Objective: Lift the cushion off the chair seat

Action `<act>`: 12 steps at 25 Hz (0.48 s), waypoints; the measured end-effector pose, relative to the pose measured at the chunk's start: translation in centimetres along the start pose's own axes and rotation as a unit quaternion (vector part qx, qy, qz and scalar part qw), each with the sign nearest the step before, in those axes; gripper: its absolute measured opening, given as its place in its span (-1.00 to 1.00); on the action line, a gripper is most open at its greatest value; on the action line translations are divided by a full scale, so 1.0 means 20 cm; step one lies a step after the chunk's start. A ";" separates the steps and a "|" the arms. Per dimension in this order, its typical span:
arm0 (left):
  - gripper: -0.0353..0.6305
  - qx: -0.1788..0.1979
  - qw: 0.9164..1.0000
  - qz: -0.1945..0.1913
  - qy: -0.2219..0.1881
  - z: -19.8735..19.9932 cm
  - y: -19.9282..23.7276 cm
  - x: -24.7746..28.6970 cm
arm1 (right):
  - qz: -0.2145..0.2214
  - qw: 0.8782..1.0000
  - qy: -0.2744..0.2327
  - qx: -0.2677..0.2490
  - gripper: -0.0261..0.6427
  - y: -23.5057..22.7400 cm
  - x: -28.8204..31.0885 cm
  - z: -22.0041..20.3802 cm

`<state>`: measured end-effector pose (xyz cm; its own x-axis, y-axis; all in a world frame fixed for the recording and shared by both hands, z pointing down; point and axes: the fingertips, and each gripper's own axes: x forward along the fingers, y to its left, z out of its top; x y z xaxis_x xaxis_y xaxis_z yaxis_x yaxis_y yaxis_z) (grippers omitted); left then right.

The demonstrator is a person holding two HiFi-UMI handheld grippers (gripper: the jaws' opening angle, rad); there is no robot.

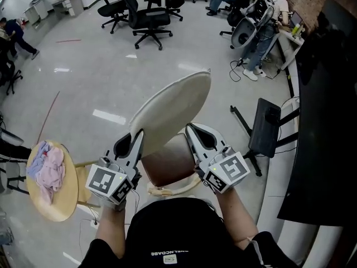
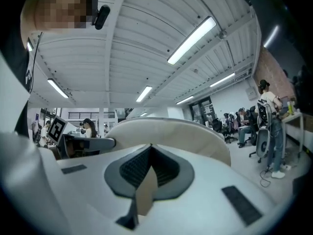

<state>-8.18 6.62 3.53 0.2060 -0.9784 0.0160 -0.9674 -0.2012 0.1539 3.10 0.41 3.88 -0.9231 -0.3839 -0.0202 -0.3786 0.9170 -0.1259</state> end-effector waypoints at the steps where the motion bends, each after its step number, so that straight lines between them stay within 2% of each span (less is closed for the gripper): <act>1: -0.76 0.002 1.000 0.006 -0.005 0.02 0.01 -0.02 | 0.004 1.000 -0.002 -0.002 -0.91 0.01 0.01 0.01; 8: -0.76 0.005 0.999 0.027 -0.022 0.09 0.03 -0.09 | 0.022 1.000 -0.011 -0.010 -0.91 0.09 0.03 0.07; 12: -0.76 0.014 0.999 0.033 -0.023 0.07 0.06 -0.11 | 0.028 0.999 -0.003 -0.032 -0.91 0.13 0.05 0.06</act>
<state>-10.11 8.55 2.27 0.1344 -0.9907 -0.0208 -0.9826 -0.1360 0.1262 1.26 2.31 2.26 -0.9425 -0.3326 -0.0322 -0.3303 0.9419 -0.0605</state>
